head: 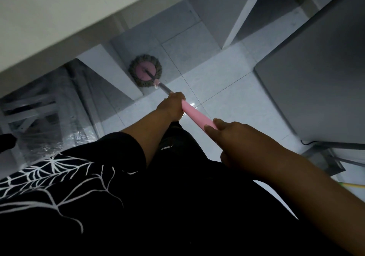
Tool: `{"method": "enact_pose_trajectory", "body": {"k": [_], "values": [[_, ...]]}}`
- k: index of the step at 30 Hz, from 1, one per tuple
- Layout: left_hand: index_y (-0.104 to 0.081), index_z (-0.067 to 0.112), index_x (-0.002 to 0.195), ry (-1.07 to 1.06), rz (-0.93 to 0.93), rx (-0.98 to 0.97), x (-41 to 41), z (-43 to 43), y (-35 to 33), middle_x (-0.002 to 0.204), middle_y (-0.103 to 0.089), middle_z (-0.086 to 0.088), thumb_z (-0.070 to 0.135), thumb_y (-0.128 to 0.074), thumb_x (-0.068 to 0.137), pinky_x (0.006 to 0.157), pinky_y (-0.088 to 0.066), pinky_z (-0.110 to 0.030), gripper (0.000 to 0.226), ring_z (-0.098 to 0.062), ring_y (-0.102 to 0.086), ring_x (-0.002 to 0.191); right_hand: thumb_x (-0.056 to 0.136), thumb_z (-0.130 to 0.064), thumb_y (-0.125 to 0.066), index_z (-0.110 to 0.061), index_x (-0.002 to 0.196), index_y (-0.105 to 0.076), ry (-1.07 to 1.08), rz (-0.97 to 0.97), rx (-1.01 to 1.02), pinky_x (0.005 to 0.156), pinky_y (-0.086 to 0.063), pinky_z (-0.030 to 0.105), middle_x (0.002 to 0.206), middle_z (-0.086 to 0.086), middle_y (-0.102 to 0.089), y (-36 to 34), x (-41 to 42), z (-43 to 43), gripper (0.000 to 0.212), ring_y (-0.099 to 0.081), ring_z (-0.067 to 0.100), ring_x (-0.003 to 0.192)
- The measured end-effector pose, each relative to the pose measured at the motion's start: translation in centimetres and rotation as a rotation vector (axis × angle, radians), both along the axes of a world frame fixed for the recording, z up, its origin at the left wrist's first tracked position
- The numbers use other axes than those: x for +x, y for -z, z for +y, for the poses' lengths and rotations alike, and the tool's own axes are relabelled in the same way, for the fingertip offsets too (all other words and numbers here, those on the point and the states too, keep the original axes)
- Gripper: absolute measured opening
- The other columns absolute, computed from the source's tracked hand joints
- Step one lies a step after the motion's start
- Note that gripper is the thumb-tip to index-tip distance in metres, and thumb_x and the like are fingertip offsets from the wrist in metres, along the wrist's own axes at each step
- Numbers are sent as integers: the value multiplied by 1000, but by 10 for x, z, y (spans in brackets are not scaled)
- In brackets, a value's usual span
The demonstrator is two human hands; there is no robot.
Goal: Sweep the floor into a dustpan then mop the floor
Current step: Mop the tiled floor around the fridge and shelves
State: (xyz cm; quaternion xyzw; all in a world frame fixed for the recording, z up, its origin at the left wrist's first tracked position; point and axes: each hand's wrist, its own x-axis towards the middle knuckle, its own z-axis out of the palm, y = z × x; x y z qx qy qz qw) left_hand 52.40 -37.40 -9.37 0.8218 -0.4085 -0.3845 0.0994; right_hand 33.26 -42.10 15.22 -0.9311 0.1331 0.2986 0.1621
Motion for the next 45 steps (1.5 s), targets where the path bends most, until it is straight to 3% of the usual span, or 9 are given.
{"method": "enact_pose_trajectory", "body": {"k": [4,9,16,22,27,31,34,37,45], "values": [[-50,22,126,-20,-82,-14,16,-8,-2,131,-50,-5,16,-54,90,91,-49,-36,37,-26,-57,110,83,-15,-52,-17,134,-40,16,-48,-33,57,-29,21,119,7,-53,-2,14,-9,53,-46,22,73],[-50,17,122,-30,-41,10,64,-26,-3,121,-56,-9,4,-55,88,80,-46,-31,36,-27,-60,102,89,-20,-55,-16,137,-38,15,-83,-8,67,-34,21,125,6,-53,9,62,-25,51,-42,16,76],[-50,9,128,-13,-107,67,157,-58,2,129,-55,-11,4,-56,90,95,-47,-36,39,-27,-58,115,88,-23,-58,-13,132,-45,51,-129,68,73,-42,24,118,7,-55,33,150,-59,46,-38,15,73],[-49,10,129,69,-122,103,195,-91,8,132,-55,-15,10,-55,92,101,-46,-43,38,-32,-57,118,85,-14,-55,-14,123,-50,123,-130,55,62,-33,25,113,8,-55,40,177,-94,38,-46,19,73],[-48,7,131,118,-114,148,179,-97,12,134,-52,-15,7,-54,90,102,-45,-40,42,-32,-55,120,88,-11,-53,-14,137,-40,207,-76,38,67,-43,27,131,12,-49,40,158,-87,50,-60,26,91],[-50,8,128,164,-138,149,154,-82,16,129,-55,-15,5,-53,90,95,-48,-40,38,-32,-58,114,91,-12,-48,-14,138,-38,247,-79,-2,58,-29,25,129,11,-49,41,133,-57,48,-46,22,73],[-51,9,123,232,-155,129,121,-69,14,124,-57,-14,4,-52,90,87,-48,-38,34,-32,-60,109,86,-7,-52,-17,136,-41,321,-72,-35,56,-36,28,126,9,-51,41,97,-30,52,-53,23,76],[-53,10,116,307,-133,120,77,-55,10,117,-60,-12,6,-56,87,75,-46,-35,29,-30,-63,97,84,-4,-50,-22,138,-40,449,-64,-38,67,-51,34,128,8,-52,31,54,3,58,-60,28,89],[-51,17,110,515,-41,92,-57,-30,5,107,-60,-9,4,-49,83,67,-45,-33,30,-30,-63,90,79,-1,-48,-25,132,-45,717,23,-112,75,-51,38,125,5,-53,2,-53,90,58,-58,28,93]]}}
